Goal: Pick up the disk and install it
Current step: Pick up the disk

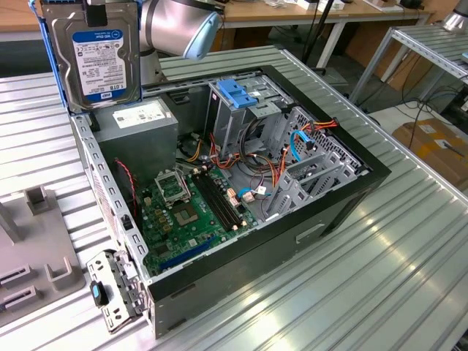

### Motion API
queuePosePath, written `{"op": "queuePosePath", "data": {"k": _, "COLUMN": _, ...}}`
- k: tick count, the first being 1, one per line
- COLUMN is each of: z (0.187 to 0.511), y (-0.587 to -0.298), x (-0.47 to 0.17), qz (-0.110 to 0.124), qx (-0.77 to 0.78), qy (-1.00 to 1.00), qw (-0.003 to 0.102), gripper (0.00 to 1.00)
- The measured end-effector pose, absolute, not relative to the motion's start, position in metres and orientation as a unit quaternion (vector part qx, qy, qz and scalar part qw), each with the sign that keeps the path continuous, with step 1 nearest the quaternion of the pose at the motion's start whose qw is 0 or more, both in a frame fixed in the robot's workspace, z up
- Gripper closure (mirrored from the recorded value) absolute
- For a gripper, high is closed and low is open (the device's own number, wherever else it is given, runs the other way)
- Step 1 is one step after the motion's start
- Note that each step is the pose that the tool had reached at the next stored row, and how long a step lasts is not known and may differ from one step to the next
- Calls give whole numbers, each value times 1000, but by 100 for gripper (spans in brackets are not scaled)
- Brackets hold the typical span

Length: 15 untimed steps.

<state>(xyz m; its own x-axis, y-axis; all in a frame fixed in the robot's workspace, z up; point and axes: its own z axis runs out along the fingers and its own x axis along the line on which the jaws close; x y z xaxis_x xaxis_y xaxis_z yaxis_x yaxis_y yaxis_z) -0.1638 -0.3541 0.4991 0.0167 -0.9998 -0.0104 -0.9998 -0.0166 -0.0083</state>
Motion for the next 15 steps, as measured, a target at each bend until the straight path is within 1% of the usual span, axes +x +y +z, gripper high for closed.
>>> {"op": "queuePosePath", "data": {"k": 15, "z": 499, "y": -354, "x": -156, "qz": 1, "qx": -713, "qy": 701, "qw": 7, "gripper": 65}}
